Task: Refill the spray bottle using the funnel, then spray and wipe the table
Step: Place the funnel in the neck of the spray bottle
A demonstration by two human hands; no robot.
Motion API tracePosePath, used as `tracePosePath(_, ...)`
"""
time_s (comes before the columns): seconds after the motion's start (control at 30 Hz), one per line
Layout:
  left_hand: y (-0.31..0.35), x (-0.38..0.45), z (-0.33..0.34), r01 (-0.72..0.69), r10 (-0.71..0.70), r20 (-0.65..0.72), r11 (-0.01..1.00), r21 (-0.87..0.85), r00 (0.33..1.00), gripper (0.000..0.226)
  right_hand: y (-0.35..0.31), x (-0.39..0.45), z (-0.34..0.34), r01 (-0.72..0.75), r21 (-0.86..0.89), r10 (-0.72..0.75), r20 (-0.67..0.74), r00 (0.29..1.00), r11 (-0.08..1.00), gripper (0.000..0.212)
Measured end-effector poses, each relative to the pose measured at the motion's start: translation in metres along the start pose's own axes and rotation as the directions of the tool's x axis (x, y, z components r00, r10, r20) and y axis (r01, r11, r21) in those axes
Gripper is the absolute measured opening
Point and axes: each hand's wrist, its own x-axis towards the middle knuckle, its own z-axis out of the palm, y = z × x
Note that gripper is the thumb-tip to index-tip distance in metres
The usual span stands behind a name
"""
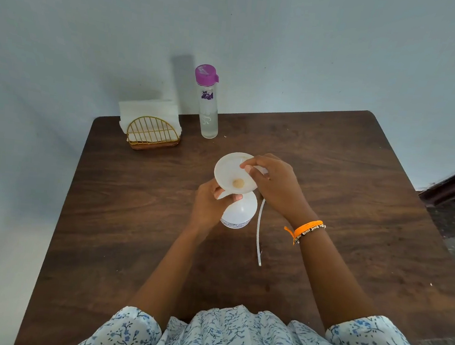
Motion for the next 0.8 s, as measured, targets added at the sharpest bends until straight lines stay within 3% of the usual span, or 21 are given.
tracePosePath(0.1,0.0,-0.001,-0.003,0.023,-0.023,0.016,1.0,-0.005,1.0,0.043,0.001,0.0,-0.007,0.002,0.112,-0.008,0.06,0.998,0.994,0.023)
tracePosePath(0.33,0.001,0.008,-0.017,0.064,-0.057,0.065,0.993,-0.099,0.996,0.044,0.008,0.029,-0.016,-0.026,0.293,0.022,0.015,1.0,0.956,0.035)
tracePosePath(0.53,0.005,0.045,-0.034,0.049,-0.055,-0.051,0.993,-0.11,0.997,0.029,0.0,0.095,-0.011,0.035,0.211,-0.079,0.204,0.976,0.977,0.02)
tracePosePath(0.63,0.01,0.067,-0.042,0.06,-0.073,-0.104,0.99,-0.124,0.992,0.027,-0.011,0.129,0.001,0.07,0.092,-0.09,0.225,0.97,0.993,0.019)
tracePosePath(0.8,0.018,0.098,-0.045,0.06,-0.078,-0.134,0.99,-0.13,0.988,0.026,-0.023,0.183,0.027,0.144,0.022,-0.145,0.176,0.974,0.989,0.053)
